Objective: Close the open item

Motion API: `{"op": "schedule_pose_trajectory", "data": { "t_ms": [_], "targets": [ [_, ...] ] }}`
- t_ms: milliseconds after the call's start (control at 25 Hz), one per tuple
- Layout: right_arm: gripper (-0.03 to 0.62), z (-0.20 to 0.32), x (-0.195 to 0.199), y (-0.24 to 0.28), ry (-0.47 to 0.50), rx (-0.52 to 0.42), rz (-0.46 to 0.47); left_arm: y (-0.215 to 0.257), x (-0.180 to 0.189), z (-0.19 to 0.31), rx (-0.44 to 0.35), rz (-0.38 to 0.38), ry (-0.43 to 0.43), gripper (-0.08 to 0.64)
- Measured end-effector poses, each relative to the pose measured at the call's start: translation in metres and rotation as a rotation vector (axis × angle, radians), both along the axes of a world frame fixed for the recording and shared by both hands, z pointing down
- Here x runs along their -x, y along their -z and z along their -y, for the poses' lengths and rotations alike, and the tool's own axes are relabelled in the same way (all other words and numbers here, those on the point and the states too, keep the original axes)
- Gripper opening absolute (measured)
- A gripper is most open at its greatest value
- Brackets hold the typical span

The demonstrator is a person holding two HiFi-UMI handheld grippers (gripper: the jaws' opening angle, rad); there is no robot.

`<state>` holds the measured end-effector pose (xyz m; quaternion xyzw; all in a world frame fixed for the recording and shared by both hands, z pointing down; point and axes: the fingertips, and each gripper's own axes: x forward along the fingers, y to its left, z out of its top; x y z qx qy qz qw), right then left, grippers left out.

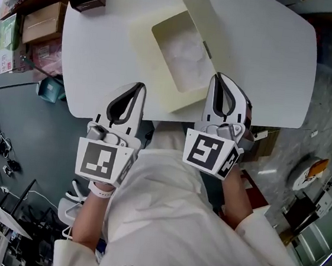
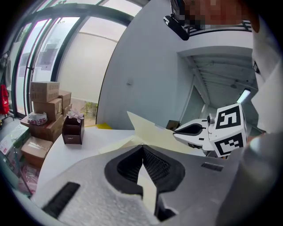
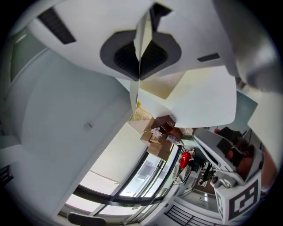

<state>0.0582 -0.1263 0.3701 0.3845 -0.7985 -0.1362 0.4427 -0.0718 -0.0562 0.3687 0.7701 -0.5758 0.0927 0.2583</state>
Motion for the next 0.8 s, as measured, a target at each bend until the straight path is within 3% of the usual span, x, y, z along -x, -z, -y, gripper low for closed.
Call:
{"op": "schedule_pose_trajectory", "data": {
  "t_ms": [280,360,600,800],
  "targets": [
    [0.017,-0.02,0.027,-0.028,0.046,0.15,0.091,-0.021,0.017,-0.014,0.035,-0.006,0.059,0.026],
    [0.021,-0.026,0.036,-0.04,0.056,0.222,0.142,-0.034,0.019,-0.018,0.057,-0.007,0.057,0.026],
    [0.023,-0.037,0.056,-0.058,0.124,0.302,0.179,-0.061,0.022,-0.021,0.125,-0.068,0.083,0.026],
    [0.025,-0.047,0.066,-0.077,0.147,0.415,0.248,-0.074,0.019,-0.019,0.152,-0.075,0.077,0.026]
  ]
}}
